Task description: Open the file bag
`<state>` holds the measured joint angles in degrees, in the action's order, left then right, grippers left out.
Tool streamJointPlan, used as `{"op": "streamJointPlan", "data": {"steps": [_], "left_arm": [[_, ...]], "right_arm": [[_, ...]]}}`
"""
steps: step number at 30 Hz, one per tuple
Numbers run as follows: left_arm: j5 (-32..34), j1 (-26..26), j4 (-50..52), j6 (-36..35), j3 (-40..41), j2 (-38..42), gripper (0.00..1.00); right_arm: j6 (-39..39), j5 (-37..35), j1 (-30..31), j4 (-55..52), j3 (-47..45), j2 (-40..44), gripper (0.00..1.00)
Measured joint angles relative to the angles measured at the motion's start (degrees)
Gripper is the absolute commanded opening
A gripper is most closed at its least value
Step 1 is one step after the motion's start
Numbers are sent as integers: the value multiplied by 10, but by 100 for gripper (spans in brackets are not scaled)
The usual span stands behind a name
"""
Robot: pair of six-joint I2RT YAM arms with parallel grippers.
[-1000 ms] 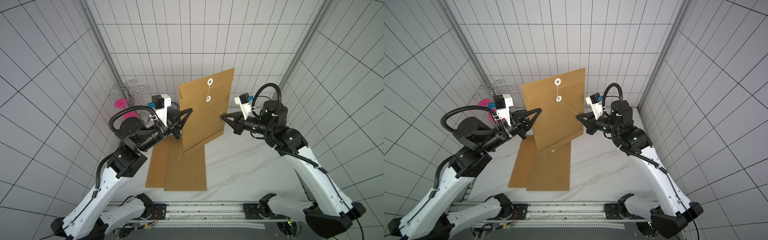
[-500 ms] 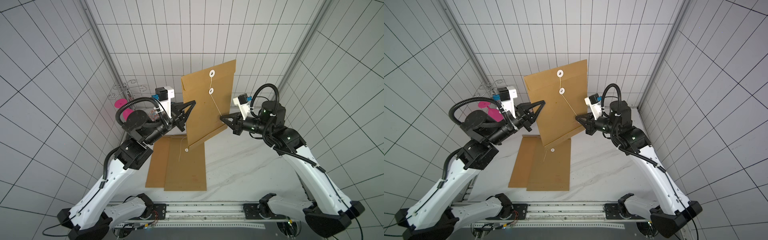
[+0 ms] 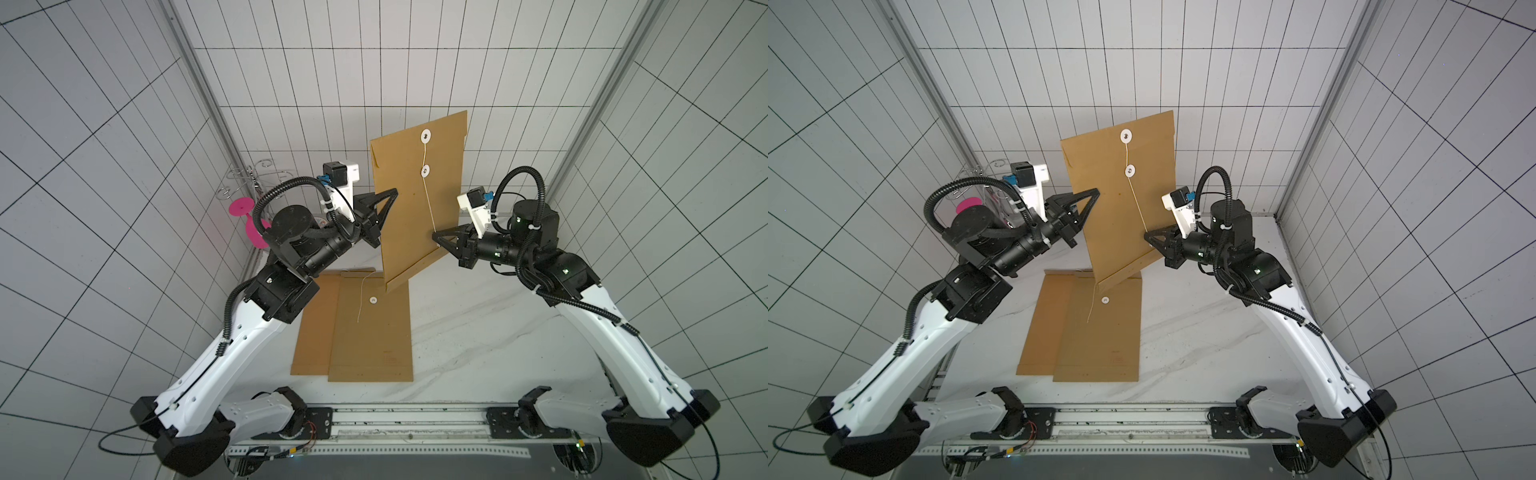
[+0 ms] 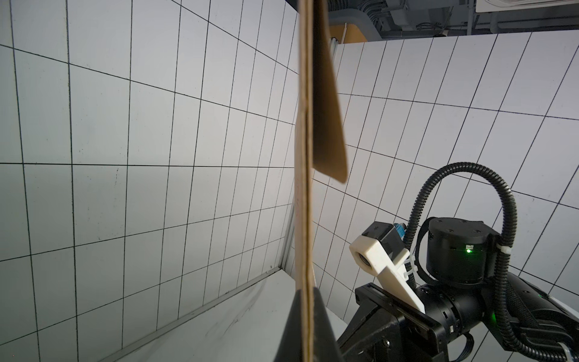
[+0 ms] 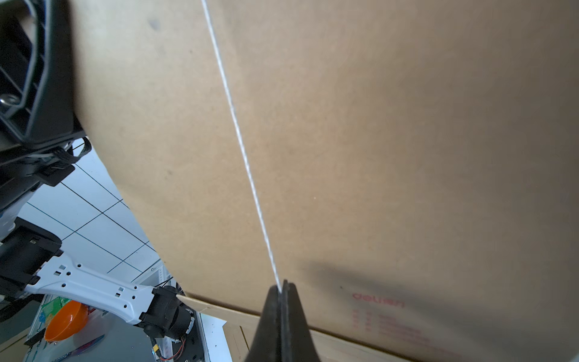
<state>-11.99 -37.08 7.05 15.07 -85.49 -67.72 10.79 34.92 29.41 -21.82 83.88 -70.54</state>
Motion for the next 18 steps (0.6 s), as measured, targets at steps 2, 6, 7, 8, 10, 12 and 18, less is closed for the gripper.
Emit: {"op": "streamJointPlan", "data": {"steps": [2,6,7,8,10,12,18], "left_arm": [[0,0,0,0,-4,-3,0],[0,0,0,-1,-5,-7,0],[0,0,1,-1,-5,-7,0],[0,0,1,-3,-5,-8,0],[0,0,2,-5,-5,-8,0],[2,0,3,-9,-5,-8,0],[8,-1,5,-21,-5,-18,0]], "right_arm": [[3,0,4,3,0,-2,0],[7,1,9,7,0,-5,0],[8,2,10,7,0,-7,0],[8,2,11,7,0,-8,0],[10,3,14,9,0,-10,0],[10,4,17,11,0,-11,0],[17,10,28,15,0,-14,0]]}}
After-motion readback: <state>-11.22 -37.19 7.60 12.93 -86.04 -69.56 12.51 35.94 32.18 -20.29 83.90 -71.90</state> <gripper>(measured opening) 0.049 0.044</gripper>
